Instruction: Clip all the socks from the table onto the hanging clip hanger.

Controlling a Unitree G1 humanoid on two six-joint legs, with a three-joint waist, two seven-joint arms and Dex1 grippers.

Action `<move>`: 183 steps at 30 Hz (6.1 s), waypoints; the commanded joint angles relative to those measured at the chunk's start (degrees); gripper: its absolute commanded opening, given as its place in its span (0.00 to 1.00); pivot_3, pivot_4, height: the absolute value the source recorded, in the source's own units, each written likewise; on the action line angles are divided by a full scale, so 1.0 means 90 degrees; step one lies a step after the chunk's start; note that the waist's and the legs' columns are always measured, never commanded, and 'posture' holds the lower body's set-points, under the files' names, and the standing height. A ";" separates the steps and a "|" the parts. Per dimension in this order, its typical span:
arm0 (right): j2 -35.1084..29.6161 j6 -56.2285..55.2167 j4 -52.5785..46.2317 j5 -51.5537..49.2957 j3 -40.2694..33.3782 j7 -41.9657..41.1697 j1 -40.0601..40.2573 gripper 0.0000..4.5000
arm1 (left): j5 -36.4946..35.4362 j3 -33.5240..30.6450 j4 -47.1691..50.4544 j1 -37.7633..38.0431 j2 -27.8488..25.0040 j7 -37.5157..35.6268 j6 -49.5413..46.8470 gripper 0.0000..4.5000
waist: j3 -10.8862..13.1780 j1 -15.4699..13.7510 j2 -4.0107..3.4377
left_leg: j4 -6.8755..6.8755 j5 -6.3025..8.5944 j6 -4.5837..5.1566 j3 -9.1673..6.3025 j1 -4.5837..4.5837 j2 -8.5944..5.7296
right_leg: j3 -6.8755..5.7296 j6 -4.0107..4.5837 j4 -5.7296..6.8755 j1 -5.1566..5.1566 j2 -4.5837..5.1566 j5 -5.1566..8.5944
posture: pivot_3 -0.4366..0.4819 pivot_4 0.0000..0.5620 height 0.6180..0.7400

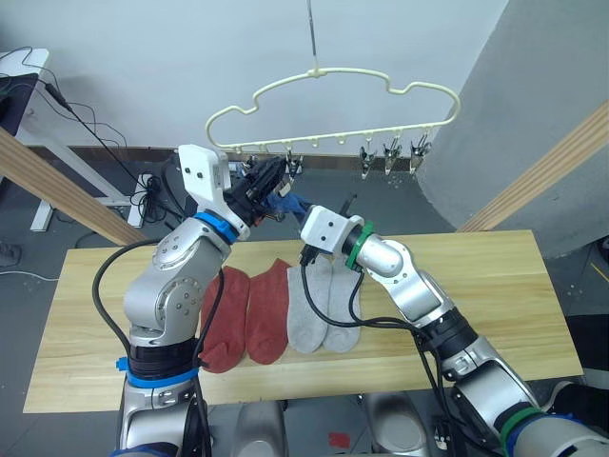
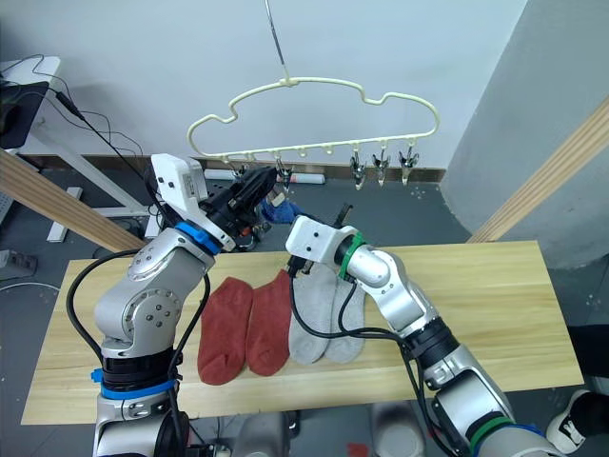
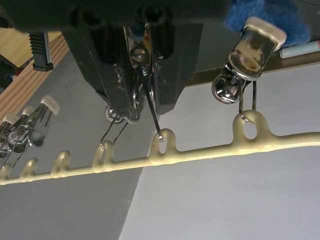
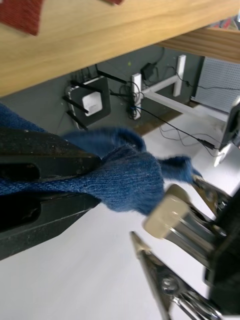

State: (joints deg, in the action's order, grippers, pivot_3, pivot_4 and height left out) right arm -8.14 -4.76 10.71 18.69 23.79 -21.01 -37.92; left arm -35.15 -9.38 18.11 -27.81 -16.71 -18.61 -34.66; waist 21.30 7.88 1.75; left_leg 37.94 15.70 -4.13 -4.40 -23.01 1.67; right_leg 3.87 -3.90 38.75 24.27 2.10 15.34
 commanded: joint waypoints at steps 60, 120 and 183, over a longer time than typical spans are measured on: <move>-0.2379 0.3830 -0.4362 -0.3644 -0.2518 -0.2816 0.1241 0.55 | 0.2368 0.0998 -0.0127 0.0949 -0.0025 -0.0534 0.3109 0.57 | 0.0007 0.0031 -0.0002 | -0.0002 0.0001 0.0002 0.0005 0.0000 0.0000 | 0.0007 0.0000 0.0000 0.0001 -0.0003 0.0000 | 0.19 0.67 0.94; -0.2800 0.4194 -0.4626 -0.4307 -0.2488 -0.2170 0.1409 0.56 | 0.3006 0.0790 -0.1515 0.0290 0.0906 0.0427 0.4295 0.37 | 0.0009 0.0049 0.0002 | 0.0000 0.0001 0.0002 0.0008 -0.0002 -0.0001 | 0.0006 0.0000 -0.0006 0.0000 -0.0003 0.0000 | 0.15 0.65 0.94; -0.2774 0.4139 -0.4457 -0.4239 -0.2301 -0.2010 0.1698 0.56 | 0.3111 0.0838 -0.0702 0.0314 0.0875 0.0600 0.3570 0.00 | 0.0009 0.0032 0.0002 | 0.0003 0.0001 0.0002 0.0007 -0.0002 -0.0001 | 0.0005 0.0000 0.0001 0.0000 -0.0003 0.0000 | 0.18 0.64 0.94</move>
State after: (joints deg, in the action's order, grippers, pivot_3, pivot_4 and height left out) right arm -32.96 32.65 -28.45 -19.92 2.61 -39.81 -23.57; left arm -6.63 -1.89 8.85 -25.11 -8.20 -12.49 -2.75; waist 21.38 8.18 1.78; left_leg 37.96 15.71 -4.11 -4.33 -23.03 1.66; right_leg 3.92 -3.90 38.76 24.26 2.07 15.34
